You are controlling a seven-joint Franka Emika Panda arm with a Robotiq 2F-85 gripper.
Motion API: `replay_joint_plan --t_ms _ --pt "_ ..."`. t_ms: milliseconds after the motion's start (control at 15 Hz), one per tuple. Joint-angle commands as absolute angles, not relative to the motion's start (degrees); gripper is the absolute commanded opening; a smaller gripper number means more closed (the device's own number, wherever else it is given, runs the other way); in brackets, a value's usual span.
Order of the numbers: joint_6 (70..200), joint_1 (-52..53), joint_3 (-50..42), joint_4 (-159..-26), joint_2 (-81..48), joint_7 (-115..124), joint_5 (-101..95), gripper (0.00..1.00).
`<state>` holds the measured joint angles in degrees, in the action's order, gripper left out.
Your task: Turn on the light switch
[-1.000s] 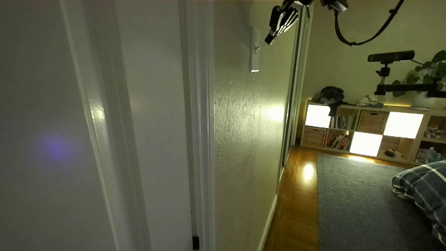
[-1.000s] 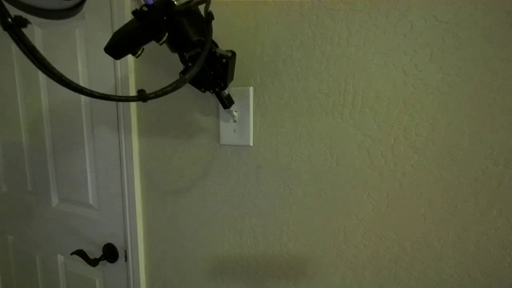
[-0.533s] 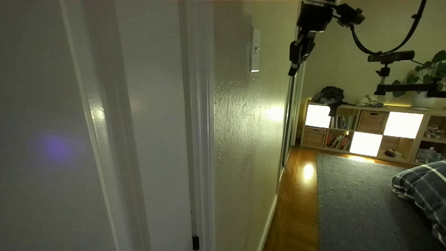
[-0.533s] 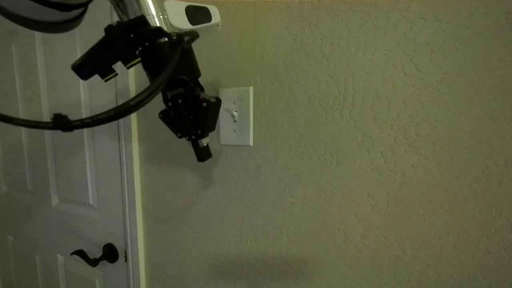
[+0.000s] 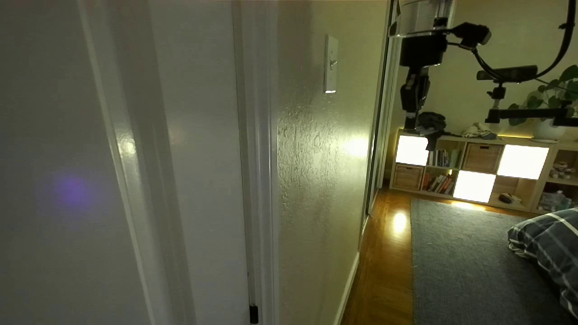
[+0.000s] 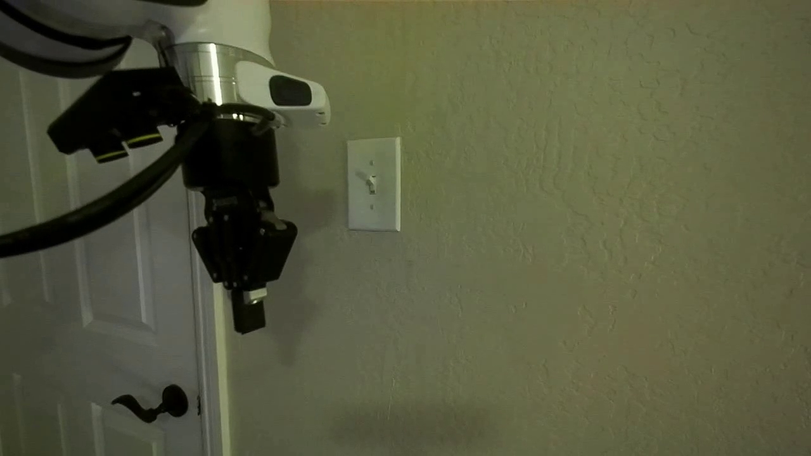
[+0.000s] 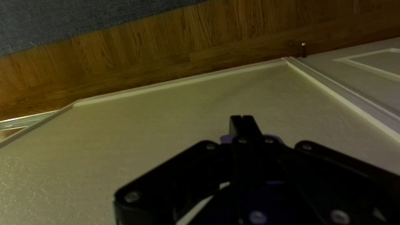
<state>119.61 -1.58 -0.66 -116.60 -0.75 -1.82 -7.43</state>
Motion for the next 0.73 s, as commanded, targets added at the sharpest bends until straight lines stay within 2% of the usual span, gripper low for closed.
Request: replay_joint_plan --t_ms 0,267,667 --pt "119.51 -1.40 -0.84 -116.48 -0.78 -1.82 -7.42 0.05" --pt "119.51 -1.40 -0.84 -116.34 -0.78 -1.83 -7.42 0.28" --pt "119.51 -1.40 -0.84 -116.33 -0.78 -1.84 -7.42 0.28"
